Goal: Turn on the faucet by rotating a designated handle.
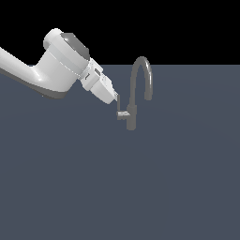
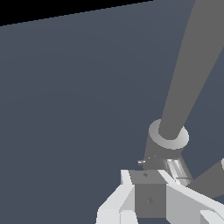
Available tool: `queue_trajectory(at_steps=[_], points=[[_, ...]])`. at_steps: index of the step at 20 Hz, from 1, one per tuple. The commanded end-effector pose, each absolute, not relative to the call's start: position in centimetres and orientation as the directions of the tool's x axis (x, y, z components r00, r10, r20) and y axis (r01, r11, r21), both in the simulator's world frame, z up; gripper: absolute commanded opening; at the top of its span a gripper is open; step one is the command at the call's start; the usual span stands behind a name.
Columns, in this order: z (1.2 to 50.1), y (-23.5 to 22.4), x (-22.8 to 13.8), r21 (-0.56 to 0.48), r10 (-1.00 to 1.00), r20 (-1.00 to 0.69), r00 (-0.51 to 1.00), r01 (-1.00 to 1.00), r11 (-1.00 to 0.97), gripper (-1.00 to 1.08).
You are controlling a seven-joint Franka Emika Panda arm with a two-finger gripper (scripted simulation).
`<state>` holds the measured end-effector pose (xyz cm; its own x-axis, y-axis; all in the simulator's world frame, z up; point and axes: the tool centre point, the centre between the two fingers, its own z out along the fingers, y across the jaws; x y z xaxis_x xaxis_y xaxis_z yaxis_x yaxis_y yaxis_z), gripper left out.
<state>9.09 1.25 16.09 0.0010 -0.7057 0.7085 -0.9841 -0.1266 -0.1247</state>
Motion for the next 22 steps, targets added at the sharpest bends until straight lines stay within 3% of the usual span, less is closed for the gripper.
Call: queue_trajectory(at_steps=[1, 22], points=[[15.8, 1.2, 9.1, -0.126, -0.707, 0.707, -0.001, -0.984, -0.124, -1.00], [16.5, 0.8, 5.0, -0.124, -0.708, 0.706, 0.007, -0.983, -0.134, -1.00]])
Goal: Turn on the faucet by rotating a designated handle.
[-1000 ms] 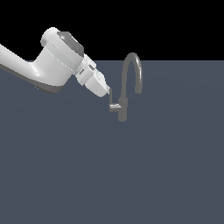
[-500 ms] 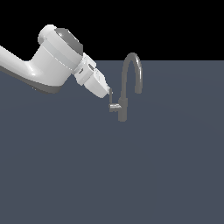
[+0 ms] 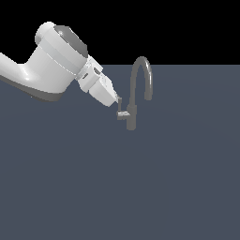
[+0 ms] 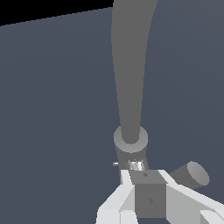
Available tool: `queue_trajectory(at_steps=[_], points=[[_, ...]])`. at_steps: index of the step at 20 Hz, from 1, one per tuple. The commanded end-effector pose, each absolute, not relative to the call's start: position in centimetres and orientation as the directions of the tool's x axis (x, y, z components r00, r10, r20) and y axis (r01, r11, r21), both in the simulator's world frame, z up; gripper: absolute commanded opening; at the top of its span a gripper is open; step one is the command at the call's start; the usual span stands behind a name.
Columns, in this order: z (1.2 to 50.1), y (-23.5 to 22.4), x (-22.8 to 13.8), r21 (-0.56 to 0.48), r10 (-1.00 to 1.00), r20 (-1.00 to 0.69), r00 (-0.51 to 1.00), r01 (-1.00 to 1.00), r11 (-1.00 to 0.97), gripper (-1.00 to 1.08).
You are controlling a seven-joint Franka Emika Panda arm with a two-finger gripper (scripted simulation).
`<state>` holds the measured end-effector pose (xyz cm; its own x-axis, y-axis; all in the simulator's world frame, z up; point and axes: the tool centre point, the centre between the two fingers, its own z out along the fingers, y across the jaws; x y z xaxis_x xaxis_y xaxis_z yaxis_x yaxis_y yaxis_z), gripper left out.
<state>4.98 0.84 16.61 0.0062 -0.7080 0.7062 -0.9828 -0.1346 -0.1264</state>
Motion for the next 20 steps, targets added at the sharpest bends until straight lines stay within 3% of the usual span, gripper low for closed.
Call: queue_trajectory(at_steps=[1, 16, 20], points=[[16.4, 0.7, 4.7, -0.124, -0.708, 0.706, 0.007, -0.983, -0.133, -1.00], [14.8, -0.5, 0.0, -0.126, -0.707, 0.707, -0.001, -0.984, -0.124, -1.00], [14.6, 0.4, 0.3, -0.138, -0.708, 0.706, 0.004, -0.980, -0.143, -1.00]])
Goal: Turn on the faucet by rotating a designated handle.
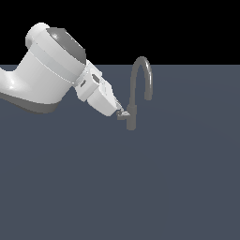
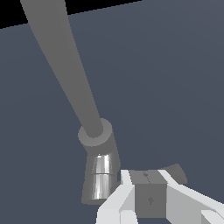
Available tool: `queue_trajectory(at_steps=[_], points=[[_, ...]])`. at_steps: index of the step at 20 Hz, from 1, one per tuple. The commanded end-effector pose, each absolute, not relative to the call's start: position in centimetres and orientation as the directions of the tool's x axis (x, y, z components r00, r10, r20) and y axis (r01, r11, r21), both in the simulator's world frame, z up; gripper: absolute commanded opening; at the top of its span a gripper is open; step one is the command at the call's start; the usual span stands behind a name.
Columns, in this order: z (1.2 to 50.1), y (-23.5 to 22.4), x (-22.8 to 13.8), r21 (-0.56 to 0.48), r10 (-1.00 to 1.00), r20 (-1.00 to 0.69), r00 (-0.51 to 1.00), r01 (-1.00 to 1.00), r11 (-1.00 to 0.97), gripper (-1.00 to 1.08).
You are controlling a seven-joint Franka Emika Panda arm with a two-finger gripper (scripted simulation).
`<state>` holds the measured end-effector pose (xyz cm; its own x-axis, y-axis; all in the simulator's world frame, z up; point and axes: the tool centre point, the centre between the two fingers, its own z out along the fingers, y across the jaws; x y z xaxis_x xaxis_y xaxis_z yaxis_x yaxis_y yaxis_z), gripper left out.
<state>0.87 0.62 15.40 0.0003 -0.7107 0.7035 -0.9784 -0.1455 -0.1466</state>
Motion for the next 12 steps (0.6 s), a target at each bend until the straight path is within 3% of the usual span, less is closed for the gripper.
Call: queue_trajectory(at_steps=[1, 10, 12], points=[[14.2, 0.3, 0.1, -0.137, -0.708, 0.706, 0.003, -0.981, -0.141, -1.00], [10.1, -0.8, -2.3, -0.126, -0.707, 0.707, -0.001, -0.984, -0.124, -1.00], [11.6, 0.4, -1.3, -0.149, -0.709, 0.706, 0.001, -0.977, -0.149, -1.00]])
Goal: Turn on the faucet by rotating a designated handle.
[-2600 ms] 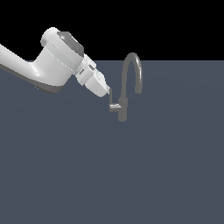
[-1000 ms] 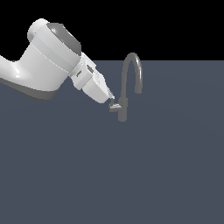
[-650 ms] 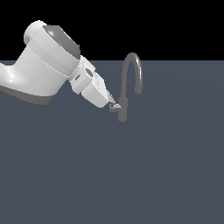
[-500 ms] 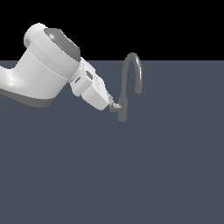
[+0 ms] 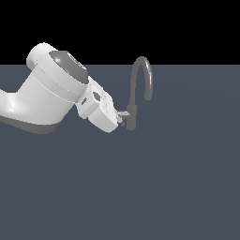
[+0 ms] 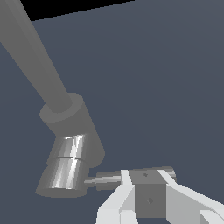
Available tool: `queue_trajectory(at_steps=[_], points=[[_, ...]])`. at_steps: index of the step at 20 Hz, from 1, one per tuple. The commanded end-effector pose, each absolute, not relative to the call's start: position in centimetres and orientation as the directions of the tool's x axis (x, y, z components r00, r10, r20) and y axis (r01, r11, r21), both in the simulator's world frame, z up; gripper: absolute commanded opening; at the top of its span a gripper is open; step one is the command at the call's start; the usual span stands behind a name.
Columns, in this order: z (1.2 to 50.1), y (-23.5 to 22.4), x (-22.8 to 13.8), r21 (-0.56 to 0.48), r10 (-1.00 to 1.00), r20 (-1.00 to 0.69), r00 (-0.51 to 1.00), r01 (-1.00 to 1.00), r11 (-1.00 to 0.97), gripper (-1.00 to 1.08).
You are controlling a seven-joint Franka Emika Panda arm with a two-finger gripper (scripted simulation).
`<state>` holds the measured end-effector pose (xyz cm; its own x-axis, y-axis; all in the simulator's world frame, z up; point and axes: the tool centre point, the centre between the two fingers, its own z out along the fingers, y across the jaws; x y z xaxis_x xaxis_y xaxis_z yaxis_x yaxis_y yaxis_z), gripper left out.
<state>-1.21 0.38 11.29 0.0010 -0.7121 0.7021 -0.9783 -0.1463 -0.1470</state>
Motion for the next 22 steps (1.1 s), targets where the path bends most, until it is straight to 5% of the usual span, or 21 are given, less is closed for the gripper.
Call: queue_trajectory(at_steps=[1, 11, 13, 22], points=[[11.0, 0.3, -1.2, -0.147, -0.709, 0.706, 0.001, -0.978, -0.147, -1.00], [5.3, -0.6, -0.9, -0.127, -0.707, 0.707, -0.001, -0.984, -0.125, -1.00], [8.3, 0.9, 0.0, -0.174, -0.718, 0.695, -0.019, -0.974, -0.142, -1.00], [5.2, 0.5, 1.8, -0.149, -0.713, 0.701, -0.010, -0.980, -0.133, -1.00]])
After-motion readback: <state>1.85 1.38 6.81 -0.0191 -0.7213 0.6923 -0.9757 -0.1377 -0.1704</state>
